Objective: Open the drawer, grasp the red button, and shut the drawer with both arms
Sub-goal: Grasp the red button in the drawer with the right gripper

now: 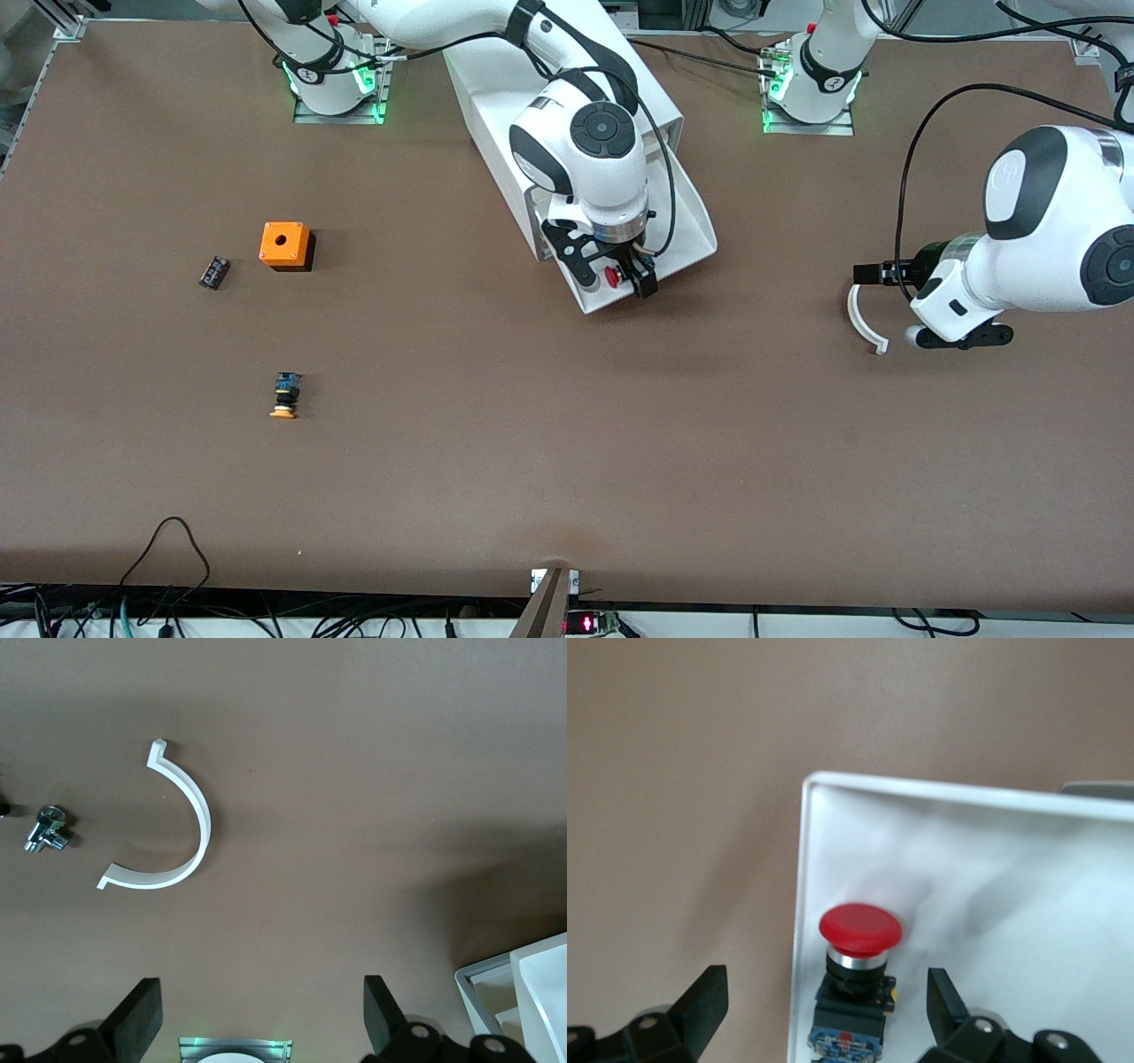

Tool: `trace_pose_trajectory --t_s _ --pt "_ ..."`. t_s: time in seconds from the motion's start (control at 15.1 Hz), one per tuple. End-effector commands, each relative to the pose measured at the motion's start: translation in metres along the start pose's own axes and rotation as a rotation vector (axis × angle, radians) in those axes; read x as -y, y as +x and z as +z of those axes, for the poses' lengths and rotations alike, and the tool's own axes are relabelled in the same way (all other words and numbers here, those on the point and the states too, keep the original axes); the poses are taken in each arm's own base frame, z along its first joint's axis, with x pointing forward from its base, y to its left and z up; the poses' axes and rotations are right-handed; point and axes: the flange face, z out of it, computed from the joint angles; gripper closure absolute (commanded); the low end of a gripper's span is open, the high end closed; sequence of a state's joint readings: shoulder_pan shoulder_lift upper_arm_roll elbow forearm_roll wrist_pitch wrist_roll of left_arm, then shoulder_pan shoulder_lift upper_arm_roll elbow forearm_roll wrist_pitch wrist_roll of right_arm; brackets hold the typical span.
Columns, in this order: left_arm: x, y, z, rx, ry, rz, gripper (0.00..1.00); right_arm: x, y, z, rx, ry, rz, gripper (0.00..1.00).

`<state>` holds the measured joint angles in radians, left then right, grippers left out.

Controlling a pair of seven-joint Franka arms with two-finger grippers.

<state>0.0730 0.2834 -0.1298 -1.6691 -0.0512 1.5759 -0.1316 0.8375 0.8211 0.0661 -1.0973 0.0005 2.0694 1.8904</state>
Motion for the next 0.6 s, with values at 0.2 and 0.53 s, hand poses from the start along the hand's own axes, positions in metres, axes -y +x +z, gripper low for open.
trace_pose_trajectory --t_s 0.2,0.53 --pt "0.0012 -0.0123 -0.0111 0.003 0.029 -0.008 0.00 0.0006 -0.0116 0.0019 0.055 -0.019 0.040 0.06" --pt "0.0016 -0.0154 -0.0097 0.026 0.033 -0.008 0.00 0.0011 -0.0117 0.0019 0.058 -0.013 0.032 0.63"
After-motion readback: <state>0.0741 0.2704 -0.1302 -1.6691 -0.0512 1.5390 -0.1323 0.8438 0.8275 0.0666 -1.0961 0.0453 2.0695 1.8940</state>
